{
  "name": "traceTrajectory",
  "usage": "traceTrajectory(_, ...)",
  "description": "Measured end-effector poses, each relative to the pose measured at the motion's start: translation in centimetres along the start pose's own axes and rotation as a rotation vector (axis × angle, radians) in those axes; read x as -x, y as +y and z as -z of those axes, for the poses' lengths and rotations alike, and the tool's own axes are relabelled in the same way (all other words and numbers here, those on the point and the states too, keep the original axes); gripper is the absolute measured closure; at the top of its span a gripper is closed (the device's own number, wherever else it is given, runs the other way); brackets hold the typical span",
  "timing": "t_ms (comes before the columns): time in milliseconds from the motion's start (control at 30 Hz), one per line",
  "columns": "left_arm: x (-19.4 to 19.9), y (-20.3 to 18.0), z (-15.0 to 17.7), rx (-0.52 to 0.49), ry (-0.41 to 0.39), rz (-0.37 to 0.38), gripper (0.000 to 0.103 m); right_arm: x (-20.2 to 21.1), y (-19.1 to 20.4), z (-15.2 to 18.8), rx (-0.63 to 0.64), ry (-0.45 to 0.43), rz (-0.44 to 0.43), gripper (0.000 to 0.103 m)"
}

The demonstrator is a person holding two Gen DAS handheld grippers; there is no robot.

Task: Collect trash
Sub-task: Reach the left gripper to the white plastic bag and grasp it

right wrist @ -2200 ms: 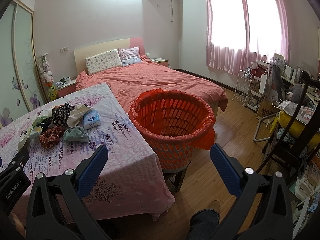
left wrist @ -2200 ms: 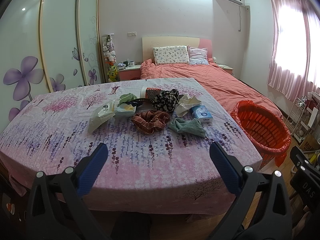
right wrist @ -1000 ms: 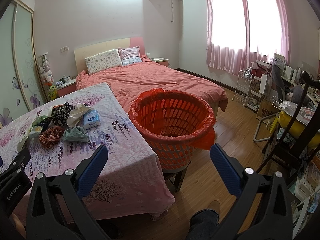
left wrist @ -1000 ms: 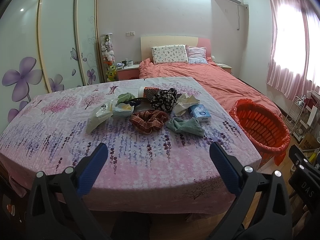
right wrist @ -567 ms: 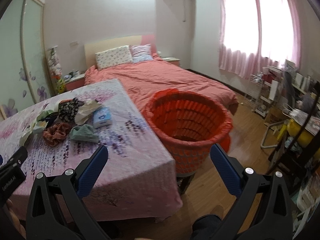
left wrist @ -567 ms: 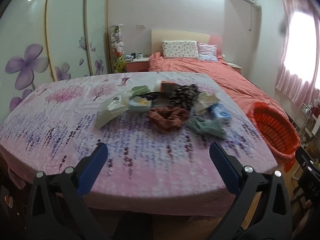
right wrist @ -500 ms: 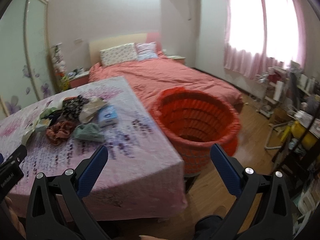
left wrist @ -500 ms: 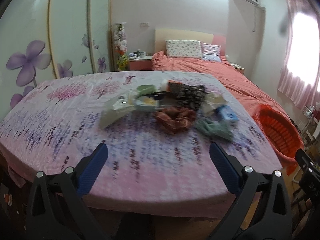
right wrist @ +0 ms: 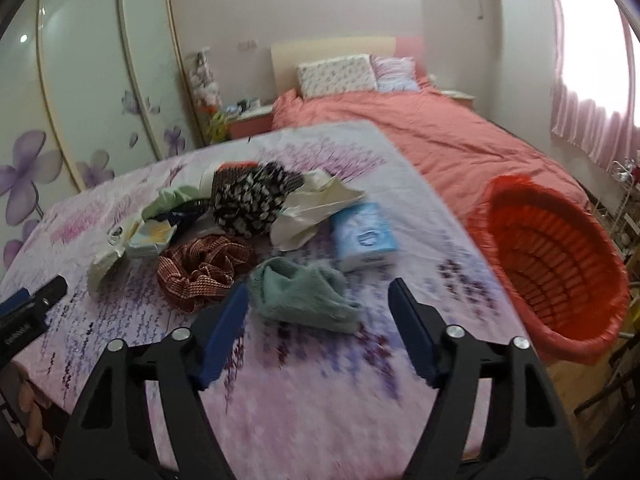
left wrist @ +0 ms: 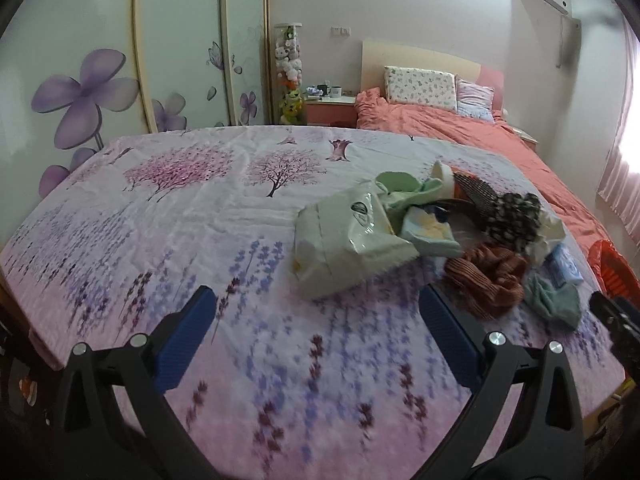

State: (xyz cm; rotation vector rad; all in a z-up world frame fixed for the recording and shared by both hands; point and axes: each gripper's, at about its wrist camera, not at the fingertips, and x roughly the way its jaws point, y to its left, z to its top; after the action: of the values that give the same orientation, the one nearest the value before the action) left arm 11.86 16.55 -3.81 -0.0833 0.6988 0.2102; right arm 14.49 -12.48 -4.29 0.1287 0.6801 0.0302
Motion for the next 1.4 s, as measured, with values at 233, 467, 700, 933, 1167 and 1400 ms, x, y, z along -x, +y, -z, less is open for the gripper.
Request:
traceTrajectory(233, -3.4, 0.2, -1.6, 0.008, 0.043, 0.023, 0.004, -4.3, -0.4, -0.2, -0.031, 0.125, 0.027, 0.048)
traceTrajectory(467, -5.8, -1.0, -2.8, -0.009, 0.059, 0.02, 0.005, -4.7, -0.2, -0.3, -0.029, 0.171, -0.004, 0.093)
traceTrajectory(700, -8.8, -1.4, -3.6, 0.008, 0.116, 0.026, 0.015, -2.6, 0.3, -1.4, -0.007, 0.087, -0.032, 0.094)
traceTrajectory(933, -12.7, -0.2, -3.7, 0.047, 0.229, 0.002, 0.015, -2.7, 0.6, -1.6, 0.021, 0.071, -0.021, 0.094)
traceTrajectory(1167, -12.8, 0.3, -3.1, 0.049, 0.264, 0.025, 0.012, -3.1, 0.5, -1.7, 0.011, 0.07, -0.024, 0.094)
traceTrajectory(1400, -12.5, -2.0, -3.1, -0.005, 0.215, 0.018, 0.047, -3.2, 0.2, -1.6, 0.0, 0.076, -0.022, 0.094)
